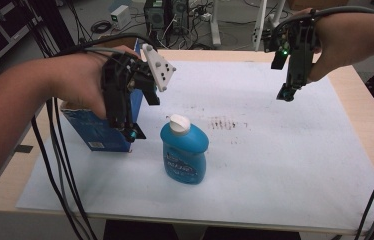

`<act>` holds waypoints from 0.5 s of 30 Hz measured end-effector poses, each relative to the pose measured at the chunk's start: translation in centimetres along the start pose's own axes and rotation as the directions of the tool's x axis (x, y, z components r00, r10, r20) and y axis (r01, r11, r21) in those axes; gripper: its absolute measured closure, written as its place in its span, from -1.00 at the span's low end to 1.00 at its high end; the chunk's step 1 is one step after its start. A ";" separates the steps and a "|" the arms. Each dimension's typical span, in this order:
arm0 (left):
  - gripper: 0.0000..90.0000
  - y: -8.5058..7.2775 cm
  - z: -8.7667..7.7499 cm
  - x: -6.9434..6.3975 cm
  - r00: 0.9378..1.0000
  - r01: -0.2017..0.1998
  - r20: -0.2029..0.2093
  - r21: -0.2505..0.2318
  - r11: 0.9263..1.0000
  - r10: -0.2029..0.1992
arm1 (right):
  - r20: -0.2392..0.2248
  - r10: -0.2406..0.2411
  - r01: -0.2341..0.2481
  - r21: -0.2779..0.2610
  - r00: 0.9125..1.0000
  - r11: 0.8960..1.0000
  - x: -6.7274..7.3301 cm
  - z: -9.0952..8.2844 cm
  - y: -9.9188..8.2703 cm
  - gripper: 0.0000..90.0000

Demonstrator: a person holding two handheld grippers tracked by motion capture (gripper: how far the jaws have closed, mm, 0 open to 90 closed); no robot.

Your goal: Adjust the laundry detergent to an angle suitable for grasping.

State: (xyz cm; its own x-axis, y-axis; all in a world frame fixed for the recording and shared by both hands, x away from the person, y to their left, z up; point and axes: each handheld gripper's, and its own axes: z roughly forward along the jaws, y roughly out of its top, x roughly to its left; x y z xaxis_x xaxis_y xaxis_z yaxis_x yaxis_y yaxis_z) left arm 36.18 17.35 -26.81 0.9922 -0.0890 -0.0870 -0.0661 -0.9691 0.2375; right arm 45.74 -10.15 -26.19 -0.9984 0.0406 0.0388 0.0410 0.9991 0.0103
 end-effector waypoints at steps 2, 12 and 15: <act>-0.75 0.1 -0.3 0.2 1.000 0.003 0.001 0.018 1.000 -0.003 | 0.002 -0.005 0.005 -0.002 1.000 1.000 0.0 0.0 0.0 -0.97; -0.86 0.6 -2.2 1.0 0.999 0.037 -0.031 0.093 0.995 -0.035 | 0.005 -0.005 0.005 0.002 1.000 1.000 0.4 -0.2 0.0 -0.97; -0.89 0.7 -2.7 1.2 0.998 0.056 -0.040 0.115 0.992 -0.052 | 0.008 -0.003 0.003 -0.003 1.000 1.000 0.3 -0.2 -0.2 -0.97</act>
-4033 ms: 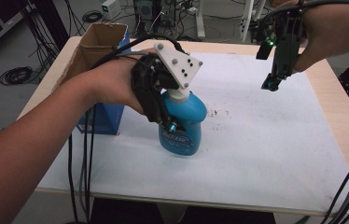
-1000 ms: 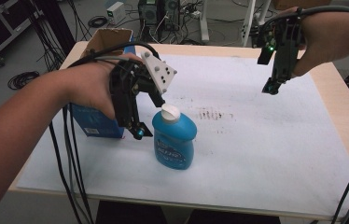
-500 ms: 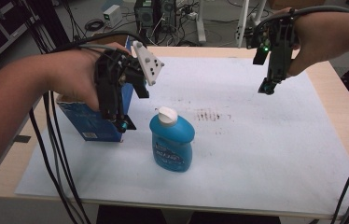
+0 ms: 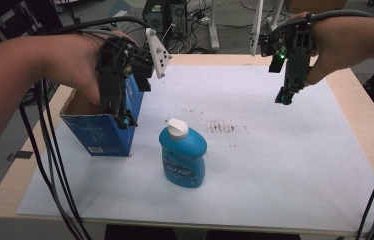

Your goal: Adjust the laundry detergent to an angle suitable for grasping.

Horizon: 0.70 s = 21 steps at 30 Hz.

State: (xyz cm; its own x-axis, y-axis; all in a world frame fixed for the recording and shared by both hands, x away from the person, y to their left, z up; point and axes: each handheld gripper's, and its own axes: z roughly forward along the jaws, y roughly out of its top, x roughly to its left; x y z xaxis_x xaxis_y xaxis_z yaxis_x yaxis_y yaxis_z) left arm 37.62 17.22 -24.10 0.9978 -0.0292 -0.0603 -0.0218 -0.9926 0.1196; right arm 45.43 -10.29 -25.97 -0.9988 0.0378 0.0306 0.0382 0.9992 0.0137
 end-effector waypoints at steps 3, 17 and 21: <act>-0.96 0.1 -0.5 0.4 1.000 0.011 -0.015 0.016 1.000 -0.011 | 0.001 0.005 -0.005 0.002 1.000 1.000 0.1 -0.1 0.0 -0.97; -0.96 0.9 -1.6 2.0 0.999 0.037 -0.034 0.082 0.996 -0.034 | 0.003 -0.007 0.007 -0.003 1.000 1.000 0.1 -0.1 0.0 -0.97; -0.96 1.0 -1.9 2.3 0.998 0.040 -0.051 0.087 0.995 -0.036 | 0.005 0.002 -0.002 0.004 1.000 1.000 0.3 -0.2 -0.1 -0.97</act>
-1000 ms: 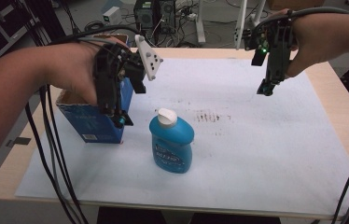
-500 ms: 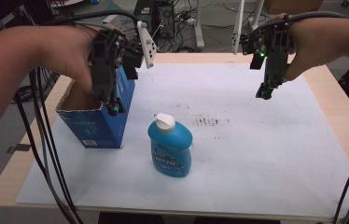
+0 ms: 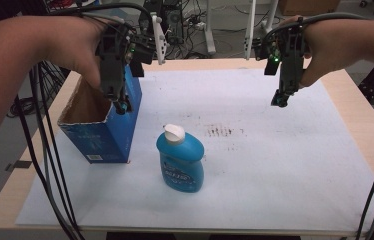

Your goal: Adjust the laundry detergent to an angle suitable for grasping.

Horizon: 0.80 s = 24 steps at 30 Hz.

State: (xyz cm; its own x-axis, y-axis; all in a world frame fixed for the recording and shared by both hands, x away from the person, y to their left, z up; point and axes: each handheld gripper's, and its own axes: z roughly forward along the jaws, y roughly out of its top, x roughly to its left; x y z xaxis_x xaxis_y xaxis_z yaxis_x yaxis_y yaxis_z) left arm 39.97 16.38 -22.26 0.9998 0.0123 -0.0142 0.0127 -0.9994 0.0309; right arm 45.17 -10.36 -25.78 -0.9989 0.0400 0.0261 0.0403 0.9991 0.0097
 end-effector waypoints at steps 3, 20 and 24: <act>-0.96 0.1 -0.3 0.1 1.000 0.009 -0.001 -0.014 1.000 -0.009 | 0.003 -0.007 0.007 -0.002 1.000 1.000 0.1 -0.1 0.0 -0.97; -0.96 0.4 -0.3 0.7 0.999 0.023 -0.024 -0.027 0.999 -0.024 | -0.002 0.004 -0.004 -0.008 1.000 1.000 -0.1 -0.1 0.0 -0.97; -0.96 0.3 -0.3 0.8 1.000 0.016 -0.018 -0.028 0.999 -0.016 | -0.004 0.010 -0.010 -0.007 1.000 1.000 -0.3 -0.1 0.1 -0.97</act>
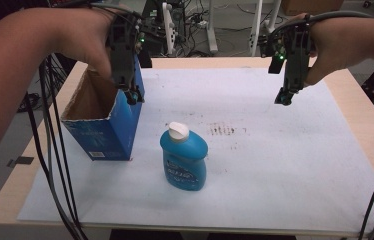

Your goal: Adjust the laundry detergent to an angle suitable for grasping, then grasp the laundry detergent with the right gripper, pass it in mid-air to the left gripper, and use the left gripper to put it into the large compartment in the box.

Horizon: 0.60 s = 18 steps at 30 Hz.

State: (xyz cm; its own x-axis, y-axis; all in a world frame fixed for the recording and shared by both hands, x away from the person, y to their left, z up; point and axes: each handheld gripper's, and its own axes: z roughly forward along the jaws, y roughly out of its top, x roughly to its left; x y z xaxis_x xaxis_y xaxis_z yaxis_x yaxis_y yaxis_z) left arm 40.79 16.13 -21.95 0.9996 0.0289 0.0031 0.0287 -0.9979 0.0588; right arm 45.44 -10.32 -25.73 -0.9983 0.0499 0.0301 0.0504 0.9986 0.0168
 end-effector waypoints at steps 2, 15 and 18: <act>-0.96 -0.1 -0.1 -0.1 1.000 -0.002 -0.001 -0.004 1.000 0.002 | 0.001 -0.005 0.005 -0.001 1.000 1.000 -0.1 0.0 0.0 -0.97; -0.96 0.4 -0.2 0.1 1.000 -0.015 0.010 -0.029 0.999 0.015 | -0.001 0.015 -0.015 -0.042 1.000 0.999 0.9 -0.5 -1.4 -0.97; -0.96 0.6 -0.1 0.2 1.000 -0.017 0.011 -0.028 0.999 0.017 | -0.004 0.023 -0.023 -0.060 1.000 0.998 1.4 -0.2 -1.9 -0.97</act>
State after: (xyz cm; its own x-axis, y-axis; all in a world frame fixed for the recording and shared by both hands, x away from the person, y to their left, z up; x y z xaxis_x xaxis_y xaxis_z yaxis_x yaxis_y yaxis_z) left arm 40.99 15.58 -21.84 0.9999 0.0109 -0.0064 0.0114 -0.9962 0.0867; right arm 44.00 -12.18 -25.48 -0.9968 0.0724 0.0345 0.0748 0.9943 0.0757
